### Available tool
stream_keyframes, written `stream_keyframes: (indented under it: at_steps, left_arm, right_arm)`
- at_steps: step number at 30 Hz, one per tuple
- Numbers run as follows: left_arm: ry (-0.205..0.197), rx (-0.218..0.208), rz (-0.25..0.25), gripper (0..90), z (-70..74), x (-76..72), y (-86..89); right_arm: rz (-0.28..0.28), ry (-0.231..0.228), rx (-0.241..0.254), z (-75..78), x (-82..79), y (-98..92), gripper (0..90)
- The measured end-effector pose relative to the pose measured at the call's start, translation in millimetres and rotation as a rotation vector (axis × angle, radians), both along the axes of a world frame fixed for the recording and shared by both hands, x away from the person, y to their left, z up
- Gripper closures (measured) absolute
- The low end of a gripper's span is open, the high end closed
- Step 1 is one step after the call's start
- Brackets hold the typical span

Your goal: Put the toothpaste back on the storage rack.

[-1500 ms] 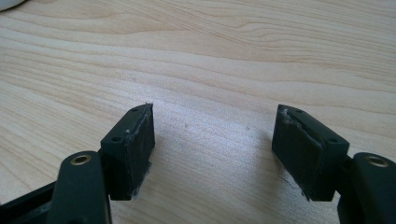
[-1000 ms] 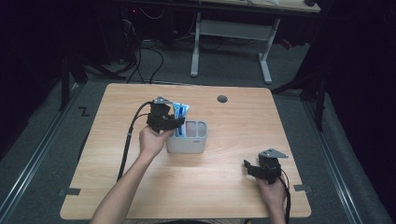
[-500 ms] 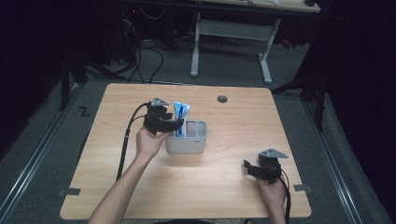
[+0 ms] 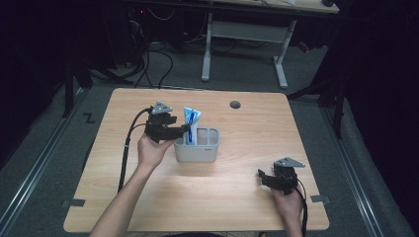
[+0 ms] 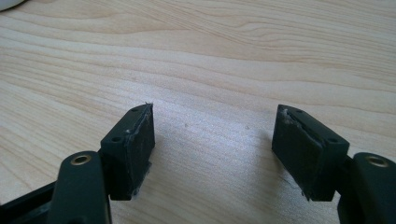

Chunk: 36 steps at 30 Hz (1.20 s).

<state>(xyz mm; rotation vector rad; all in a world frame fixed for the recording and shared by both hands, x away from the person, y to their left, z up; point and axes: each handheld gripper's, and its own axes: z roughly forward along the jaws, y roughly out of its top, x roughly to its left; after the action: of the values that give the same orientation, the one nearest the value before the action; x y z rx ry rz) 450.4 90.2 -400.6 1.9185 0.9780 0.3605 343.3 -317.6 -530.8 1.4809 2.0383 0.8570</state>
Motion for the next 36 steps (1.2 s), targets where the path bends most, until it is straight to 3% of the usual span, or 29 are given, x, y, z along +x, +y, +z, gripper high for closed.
stream_keyframes:
  at_steps: [13,36]
  left_arm:
    - [-0.034,-0.026,0.013,40.2,7.8,-6.4,20.6]
    - [-0.045,-0.049,0.087,40.0,5.5,-23.5,63.0]
  right_arm:
    - [0.0,0.0,0.0,0.0,0.0,0.1,29.9]
    - [0.001,0.0,-0.001,0.0,0.0,0.0,29.9]
